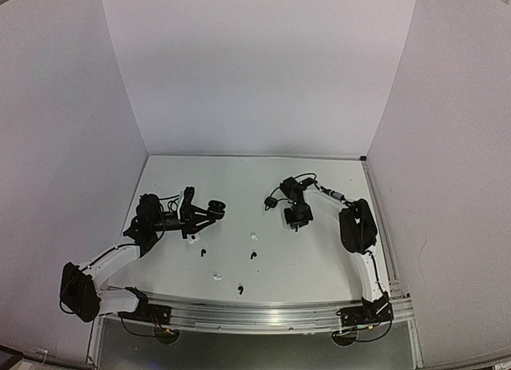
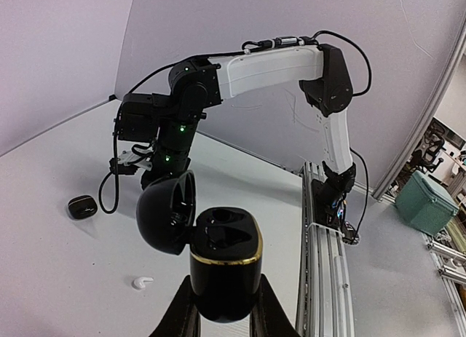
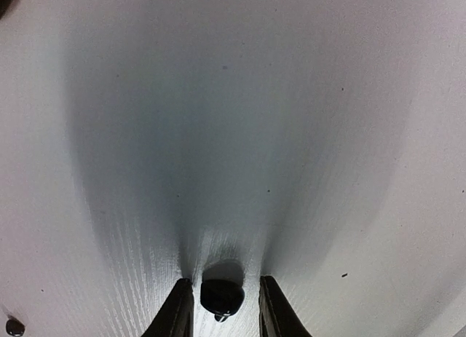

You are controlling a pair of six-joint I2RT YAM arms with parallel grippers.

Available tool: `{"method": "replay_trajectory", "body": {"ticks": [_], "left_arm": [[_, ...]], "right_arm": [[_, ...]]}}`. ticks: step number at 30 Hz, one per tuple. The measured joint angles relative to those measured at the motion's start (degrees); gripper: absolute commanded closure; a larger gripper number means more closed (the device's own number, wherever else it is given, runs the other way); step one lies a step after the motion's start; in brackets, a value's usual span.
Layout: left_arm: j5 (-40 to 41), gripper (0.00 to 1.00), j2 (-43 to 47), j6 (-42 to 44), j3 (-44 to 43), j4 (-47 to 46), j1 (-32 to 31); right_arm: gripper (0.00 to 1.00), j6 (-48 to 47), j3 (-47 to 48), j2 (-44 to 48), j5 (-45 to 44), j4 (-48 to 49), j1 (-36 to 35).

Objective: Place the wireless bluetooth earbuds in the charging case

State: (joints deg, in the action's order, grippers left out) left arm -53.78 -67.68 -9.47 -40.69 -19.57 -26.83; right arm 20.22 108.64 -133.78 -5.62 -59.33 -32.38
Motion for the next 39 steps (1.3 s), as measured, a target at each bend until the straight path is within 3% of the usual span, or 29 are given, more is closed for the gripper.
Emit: {"method": "replay_trajectory", "body": {"ticks": [9, 17, 28, 34, 39], "left_arm": [[0.0, 1.00, -0.3, 0.1, 0.0, 0.0, 0.0], [0.0, 1.00, -0.3, 0.3, 0.0, 0.0, 0.0], [2.4, 1.00, -0.3, 0.2, 0.1, -0.8, 0.0], [6.0, 1.00, -0.3, 0.0, 0.8, -4.6, 0.0], [7.1, 1.00, -0.3, 0.7, 1.1, -7.6, 0.0]], "right_arm": [[0.82, -0.3, 0.1, -0.4, 0.3, 0.1, 0.0], [1.00, -0.6, 0.9, -0.8, 0.5, -0.3, 0.0], [1.00, 0.3, 3.7, -0.4, 0.5, -1.2, 0.0], [1.00, 1.7, 8.8, 6.3, -1.5, -0.9, -1.7], [1.00, 0.0, 12.4, 18.3, -6.8, 6.4, -10.5]]}}
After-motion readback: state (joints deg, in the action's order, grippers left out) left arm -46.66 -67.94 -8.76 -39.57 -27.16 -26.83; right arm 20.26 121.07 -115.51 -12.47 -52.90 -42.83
